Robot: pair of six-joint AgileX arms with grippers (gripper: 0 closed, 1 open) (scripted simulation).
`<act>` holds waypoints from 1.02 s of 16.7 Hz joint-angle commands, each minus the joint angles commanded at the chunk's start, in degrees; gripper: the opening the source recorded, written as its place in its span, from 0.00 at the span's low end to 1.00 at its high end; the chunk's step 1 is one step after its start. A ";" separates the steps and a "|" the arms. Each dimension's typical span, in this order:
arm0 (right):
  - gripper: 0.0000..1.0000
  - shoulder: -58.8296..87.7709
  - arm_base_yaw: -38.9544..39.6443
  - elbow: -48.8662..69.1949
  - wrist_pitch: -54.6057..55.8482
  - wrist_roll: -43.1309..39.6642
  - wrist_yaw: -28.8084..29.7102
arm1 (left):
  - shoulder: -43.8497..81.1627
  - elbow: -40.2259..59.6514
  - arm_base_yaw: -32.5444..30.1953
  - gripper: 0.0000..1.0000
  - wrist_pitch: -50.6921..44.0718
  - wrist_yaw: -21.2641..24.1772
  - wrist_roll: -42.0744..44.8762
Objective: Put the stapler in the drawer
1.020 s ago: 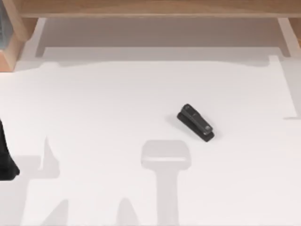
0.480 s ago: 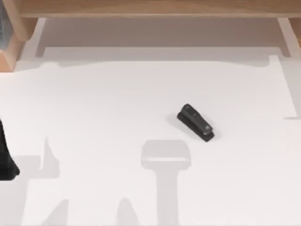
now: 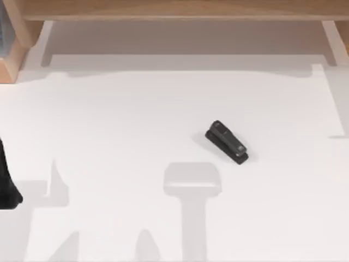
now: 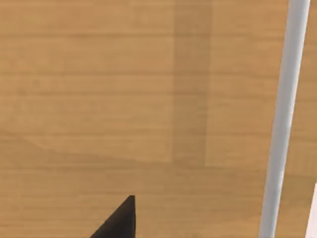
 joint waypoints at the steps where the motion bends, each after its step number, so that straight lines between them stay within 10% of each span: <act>1: 1.00 0.00 0.00 0.00 0.00 0.00 0.00 | 0.00 0.00 0.00 1.00 0.00 0.00 0.00; 17: 1.00 -1.26 -2.14 -3.49 1.97 0.30 -2.91 | 0.00 0.00 0.00 1.00 0.00 0.00 0.00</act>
